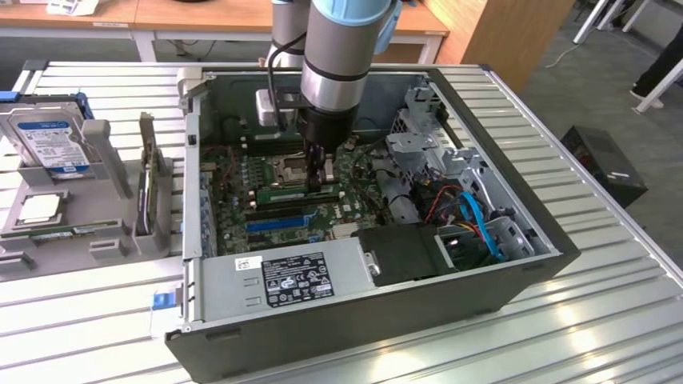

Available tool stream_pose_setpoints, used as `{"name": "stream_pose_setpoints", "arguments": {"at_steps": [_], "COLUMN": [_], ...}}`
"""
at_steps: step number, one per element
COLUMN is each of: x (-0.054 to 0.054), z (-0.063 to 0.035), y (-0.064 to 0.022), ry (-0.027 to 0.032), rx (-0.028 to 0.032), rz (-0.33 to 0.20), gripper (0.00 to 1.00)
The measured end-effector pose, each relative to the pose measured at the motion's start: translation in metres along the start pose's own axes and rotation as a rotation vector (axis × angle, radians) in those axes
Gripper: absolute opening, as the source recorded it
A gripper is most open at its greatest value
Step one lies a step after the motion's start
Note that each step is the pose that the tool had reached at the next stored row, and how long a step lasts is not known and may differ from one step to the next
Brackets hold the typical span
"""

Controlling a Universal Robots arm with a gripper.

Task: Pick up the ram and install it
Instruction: 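Insert the ram into the slot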

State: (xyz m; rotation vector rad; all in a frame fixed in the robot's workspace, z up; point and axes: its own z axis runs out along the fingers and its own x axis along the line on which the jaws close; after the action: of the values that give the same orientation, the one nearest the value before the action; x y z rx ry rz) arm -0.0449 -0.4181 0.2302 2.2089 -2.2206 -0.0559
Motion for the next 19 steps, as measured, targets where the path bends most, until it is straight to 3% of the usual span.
{"name": "stream_pose_setpoints", "arguments": {"at_steps": [19], "x": [0.0], "z": [0.0016], "y": [-0.0001], "ry": [-0.0001], "rx": [0.0001], "rz": [0.0], "gripper": [0.12]}}
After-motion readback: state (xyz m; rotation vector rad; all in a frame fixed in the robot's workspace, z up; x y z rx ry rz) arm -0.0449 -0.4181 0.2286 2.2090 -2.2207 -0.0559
